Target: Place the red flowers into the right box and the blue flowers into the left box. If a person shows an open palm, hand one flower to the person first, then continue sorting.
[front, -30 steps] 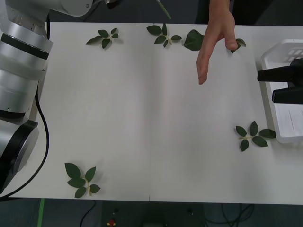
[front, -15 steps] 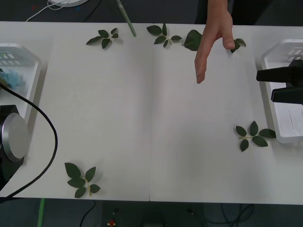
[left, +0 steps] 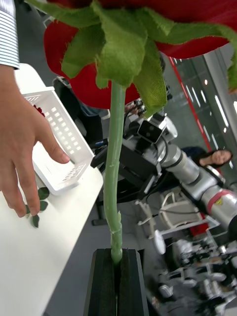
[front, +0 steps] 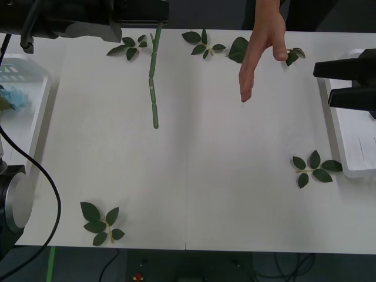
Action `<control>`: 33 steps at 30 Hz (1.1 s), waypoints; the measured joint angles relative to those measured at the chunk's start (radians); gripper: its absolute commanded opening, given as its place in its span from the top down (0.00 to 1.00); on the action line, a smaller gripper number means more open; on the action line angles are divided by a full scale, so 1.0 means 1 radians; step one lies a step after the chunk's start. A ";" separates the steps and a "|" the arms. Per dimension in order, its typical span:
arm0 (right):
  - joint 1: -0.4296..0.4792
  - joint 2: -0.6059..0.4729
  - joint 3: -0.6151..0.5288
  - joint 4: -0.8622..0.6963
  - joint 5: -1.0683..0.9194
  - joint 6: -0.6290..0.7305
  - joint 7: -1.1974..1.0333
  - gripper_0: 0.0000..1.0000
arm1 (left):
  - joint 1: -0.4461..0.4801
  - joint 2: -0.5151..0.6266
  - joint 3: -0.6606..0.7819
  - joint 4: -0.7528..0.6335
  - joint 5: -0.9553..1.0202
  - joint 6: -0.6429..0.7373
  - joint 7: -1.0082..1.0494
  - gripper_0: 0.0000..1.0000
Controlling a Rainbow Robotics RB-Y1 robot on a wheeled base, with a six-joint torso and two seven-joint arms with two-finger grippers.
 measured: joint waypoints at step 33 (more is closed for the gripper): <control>0.001 -0.035 -0.001 -0.096 0.000 -0.094 -0.298 0.00 | 0.006 -0.005 -0.563 0.040 0.028 -0.733 -0.035 1.00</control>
